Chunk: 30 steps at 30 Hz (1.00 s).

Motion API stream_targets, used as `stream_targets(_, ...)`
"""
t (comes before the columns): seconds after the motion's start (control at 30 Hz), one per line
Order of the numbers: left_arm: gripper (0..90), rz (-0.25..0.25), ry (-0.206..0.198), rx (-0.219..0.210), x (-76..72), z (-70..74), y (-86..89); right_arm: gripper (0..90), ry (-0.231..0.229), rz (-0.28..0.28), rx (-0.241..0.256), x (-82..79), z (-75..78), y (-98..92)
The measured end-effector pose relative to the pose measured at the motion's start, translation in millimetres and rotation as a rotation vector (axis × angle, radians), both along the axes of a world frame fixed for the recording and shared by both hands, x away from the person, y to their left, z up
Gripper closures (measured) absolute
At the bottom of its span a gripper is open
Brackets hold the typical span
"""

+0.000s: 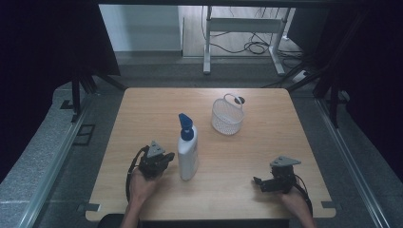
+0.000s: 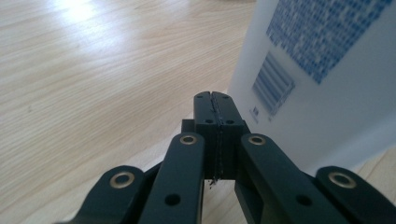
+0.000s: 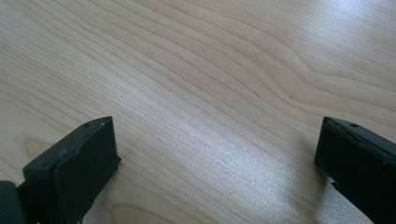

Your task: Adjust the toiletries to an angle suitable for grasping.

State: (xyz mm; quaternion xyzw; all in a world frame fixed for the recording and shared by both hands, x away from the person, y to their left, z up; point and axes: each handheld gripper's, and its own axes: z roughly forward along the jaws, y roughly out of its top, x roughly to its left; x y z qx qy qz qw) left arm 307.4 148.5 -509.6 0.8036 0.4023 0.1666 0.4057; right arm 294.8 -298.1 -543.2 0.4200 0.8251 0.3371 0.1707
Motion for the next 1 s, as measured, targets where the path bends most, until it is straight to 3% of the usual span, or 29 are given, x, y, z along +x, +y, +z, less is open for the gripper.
stream_targets(0.4,89.1,-0.038,0.022,-0.023,11.0,-2.4,-13.1,0.0,0.001,-0.002,0.0,0.1,0.1,0.6)
stream_targets(1.0,89.1,-0.078,0.026,-0.055,8.9,-1.2,-27.3,0.0,0.0,0.0,0.0,0.6,0.0,1.0)
